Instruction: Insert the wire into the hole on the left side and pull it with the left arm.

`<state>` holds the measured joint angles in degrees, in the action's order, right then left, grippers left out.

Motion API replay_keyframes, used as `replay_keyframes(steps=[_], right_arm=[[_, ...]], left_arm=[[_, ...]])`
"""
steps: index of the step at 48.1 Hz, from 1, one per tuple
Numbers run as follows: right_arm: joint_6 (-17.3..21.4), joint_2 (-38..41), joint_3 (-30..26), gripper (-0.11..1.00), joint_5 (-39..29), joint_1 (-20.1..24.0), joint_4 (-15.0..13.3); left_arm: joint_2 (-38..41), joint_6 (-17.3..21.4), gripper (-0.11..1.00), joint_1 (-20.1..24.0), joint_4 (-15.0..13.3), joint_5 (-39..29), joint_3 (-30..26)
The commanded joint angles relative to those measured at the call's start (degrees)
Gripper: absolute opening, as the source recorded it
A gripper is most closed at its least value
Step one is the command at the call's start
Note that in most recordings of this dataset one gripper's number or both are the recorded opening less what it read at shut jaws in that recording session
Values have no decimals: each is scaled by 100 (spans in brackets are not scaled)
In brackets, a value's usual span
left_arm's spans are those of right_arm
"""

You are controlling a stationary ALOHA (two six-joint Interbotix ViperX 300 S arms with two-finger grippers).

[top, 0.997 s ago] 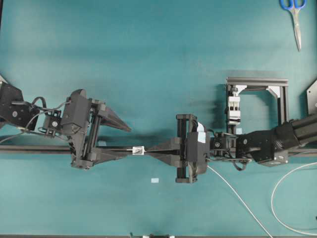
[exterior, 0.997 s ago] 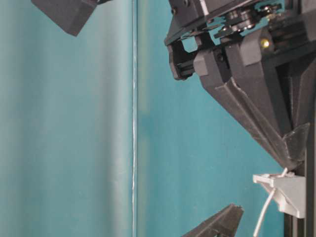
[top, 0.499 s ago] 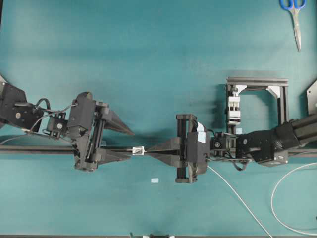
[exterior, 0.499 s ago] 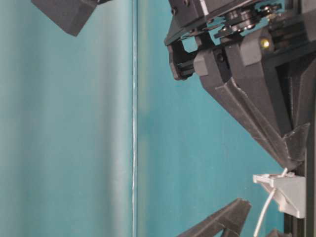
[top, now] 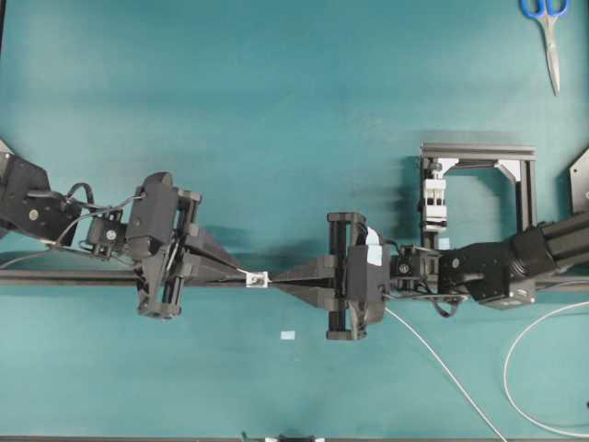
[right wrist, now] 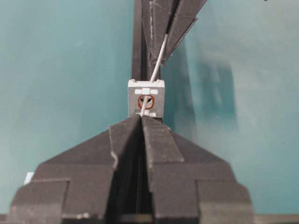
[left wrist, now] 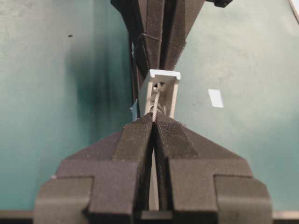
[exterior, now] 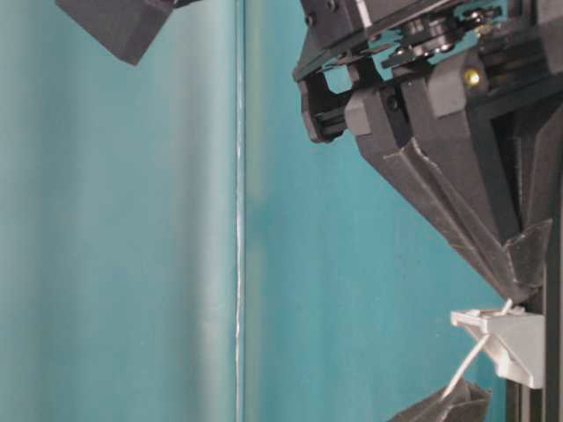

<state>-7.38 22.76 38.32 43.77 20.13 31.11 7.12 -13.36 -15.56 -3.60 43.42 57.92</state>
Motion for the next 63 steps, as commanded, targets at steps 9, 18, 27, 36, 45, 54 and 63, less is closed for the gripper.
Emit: replay_keyframes(steps=[9, 18, 27, 36, 45, 54, 63], right_arm=[[9, -62, -35, -8, -70, -53, -9], [53, -132, -26, -8, -88, -53, -9], [44, -211, 0, 7, -158, -53, -9], [35, -281, 18, 52, -158, -53, -9], [35, -396, 105, 80, -158, -53, -9], [35, -483, 193, 80, -158, -53, -9], [35, -501, 229, 80, -158, -53, -9]], left_arm=[[-105, 9, -11, -18, 18, 26, -53], [-105, 9, -11, -9, 18, 26, -53], [-97, 9, -11, -18, 18, 35, -44], [-97, 9, -11, -26, 18, 26, -18], [-105, 9, -11, -26, 18, 26, 18], [-193, 0, -11, -26, 18, 26, 193], [-448, 0, -11, -26, 18, 26, 510]])
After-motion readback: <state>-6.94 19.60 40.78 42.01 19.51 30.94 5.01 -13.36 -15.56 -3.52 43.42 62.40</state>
